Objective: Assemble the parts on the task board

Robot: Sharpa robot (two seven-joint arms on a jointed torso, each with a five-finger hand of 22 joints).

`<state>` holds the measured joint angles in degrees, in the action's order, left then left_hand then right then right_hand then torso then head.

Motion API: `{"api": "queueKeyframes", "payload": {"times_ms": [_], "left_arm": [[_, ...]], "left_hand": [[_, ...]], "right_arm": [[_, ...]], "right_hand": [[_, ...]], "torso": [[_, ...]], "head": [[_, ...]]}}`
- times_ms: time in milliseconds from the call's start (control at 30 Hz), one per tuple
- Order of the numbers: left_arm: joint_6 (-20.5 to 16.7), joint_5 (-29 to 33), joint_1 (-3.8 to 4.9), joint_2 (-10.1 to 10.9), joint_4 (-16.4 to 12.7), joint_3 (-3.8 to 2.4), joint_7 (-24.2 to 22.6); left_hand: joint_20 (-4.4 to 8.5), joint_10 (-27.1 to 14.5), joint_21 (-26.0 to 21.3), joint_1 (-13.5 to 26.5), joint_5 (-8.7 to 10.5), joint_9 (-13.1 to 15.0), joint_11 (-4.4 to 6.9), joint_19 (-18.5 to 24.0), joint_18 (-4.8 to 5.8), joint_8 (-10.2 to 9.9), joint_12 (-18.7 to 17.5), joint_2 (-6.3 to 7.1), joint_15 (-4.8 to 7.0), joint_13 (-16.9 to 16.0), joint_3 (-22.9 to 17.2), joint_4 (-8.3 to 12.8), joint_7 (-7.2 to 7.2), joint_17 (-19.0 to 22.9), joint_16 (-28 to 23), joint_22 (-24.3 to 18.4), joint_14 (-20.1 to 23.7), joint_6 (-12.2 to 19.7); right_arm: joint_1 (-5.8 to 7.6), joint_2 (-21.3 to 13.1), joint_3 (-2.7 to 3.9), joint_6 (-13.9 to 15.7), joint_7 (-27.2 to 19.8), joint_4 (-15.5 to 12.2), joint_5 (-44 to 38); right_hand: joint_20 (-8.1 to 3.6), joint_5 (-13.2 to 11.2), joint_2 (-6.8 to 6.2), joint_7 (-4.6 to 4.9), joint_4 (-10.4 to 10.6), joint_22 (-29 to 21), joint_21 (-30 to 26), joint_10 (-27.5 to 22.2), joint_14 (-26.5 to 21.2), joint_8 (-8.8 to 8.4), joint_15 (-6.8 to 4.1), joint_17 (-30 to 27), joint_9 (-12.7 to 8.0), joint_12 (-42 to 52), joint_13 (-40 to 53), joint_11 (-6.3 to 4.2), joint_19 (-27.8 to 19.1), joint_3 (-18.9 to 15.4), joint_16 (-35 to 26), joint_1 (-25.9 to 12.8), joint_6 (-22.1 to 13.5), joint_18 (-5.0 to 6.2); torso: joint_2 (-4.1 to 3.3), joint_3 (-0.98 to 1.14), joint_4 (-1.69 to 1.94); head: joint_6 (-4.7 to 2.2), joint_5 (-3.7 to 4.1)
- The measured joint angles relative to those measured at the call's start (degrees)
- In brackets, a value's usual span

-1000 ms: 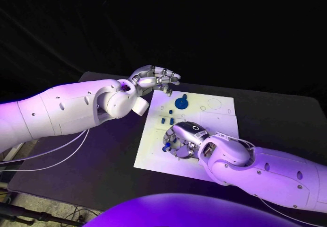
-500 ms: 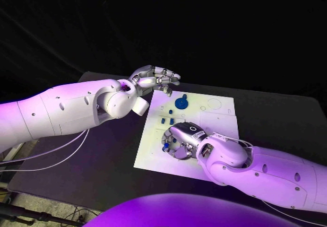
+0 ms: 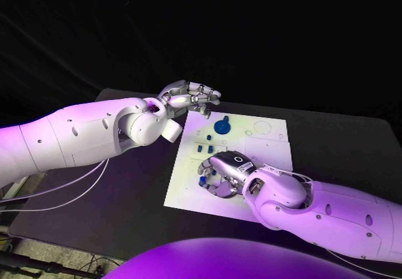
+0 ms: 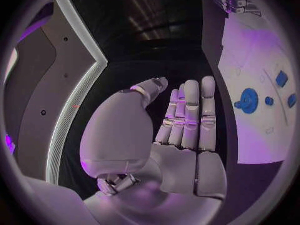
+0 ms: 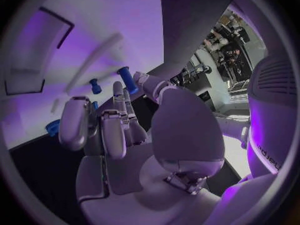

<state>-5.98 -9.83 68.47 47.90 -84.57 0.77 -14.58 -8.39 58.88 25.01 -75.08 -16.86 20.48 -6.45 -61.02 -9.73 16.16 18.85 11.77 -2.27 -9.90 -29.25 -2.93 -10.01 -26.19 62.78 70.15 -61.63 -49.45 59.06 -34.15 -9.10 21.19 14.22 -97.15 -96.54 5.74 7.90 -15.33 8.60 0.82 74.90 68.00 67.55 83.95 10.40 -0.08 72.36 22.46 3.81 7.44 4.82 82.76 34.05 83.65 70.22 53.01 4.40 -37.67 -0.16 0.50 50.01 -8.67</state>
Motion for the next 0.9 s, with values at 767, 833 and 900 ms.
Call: {"api": "queueKeyframes", "payload": {"times_ms": [767, 833, 900], "left_arm": [[0.1, 0.01, -0.03, 0.8, -0.13, 0.66, 0.05], [0.09, 0.01, -0.03, 0.93, -0.29, 0.75, 0.05], [0.09, 0.02, -0.03, 0.97, -0.35, 0.82, 0.05]], "left_hand": [[0.0, 0.0, 0.0, 0.0, 0.0, -0.01, 0.0, 0.0, 0.0, 0.0, 0.0, 0.0, 0.0, 0.06, -0.17, 0.17, 0.0, -0.01, 0.0, 0.0, 0.0, 0.0], [0.0, 0.0, 0.0, 0.0, 0.0, -0.01, 0.0, 0.0, 0.0, 0.0, 0.0, 0.0, 0.0, 0.06, -0.17, 0.17, 0.0, 0.02, 0.0, 0.0, 0.0, 0.0], [0.0, 0.0, 0.0, 0.0, 0.0, -0.01, 0.0, 0.0, 0.0, 0.0, 0.0, 0.0, 0.0, 0.06, -0.17, 0.17, 0.0, 0.04, 0.0, 0.0, 0.0, 0.0]], "right_arm": [[7.77, -24.09, 0.74, 8.09, -0.63, -9.38, 20.12], [7.79, -26.45, 0.46, 7.6, 0.2, -10.37, 22.29], [7.68, -28.24, 0.29, 7.19, 0.92, -11.24, 23.47]], "right_hand": [[-2.08, 0.87, 0.66, -2.7, 5.94, 0.04, 5.28, 9.35, 0.18, 5.85, -2.51, 2.61, 4.24, 23.15, 21.62, -3.83, 1.25, -11.16, 1.02, -1.5, 0.39, -0.01], [-2.22, 0.87, 0.93, -3.09, 7.15, 0.03, 6.61, 8.48, -0.02, 7.07, -2.71, 2.6, 5.39, 32.16, 31.34, -4.0, 1.17, -12.37, 1.48, -1.23, 0.01, -0.91], [-2.47, 0.87, 0.93, -3.09, 8.42, 0.03, 7.81, 8.9, -0.02, 7.91, -2.71, 2.6, 6.1, 40.33, 39.68, -4.15, 1.24, -13.13, 1.7, -1.23, 0.01, -0.92]], "torso": [[0.48, -0.21, -0.66], [0.53, -0.21, -0.83], [0.58, -0.24, -1.01]], "head": [[-1.24, 6.32], [-1.25, 6.96], [-1.25, 7.62]]}}
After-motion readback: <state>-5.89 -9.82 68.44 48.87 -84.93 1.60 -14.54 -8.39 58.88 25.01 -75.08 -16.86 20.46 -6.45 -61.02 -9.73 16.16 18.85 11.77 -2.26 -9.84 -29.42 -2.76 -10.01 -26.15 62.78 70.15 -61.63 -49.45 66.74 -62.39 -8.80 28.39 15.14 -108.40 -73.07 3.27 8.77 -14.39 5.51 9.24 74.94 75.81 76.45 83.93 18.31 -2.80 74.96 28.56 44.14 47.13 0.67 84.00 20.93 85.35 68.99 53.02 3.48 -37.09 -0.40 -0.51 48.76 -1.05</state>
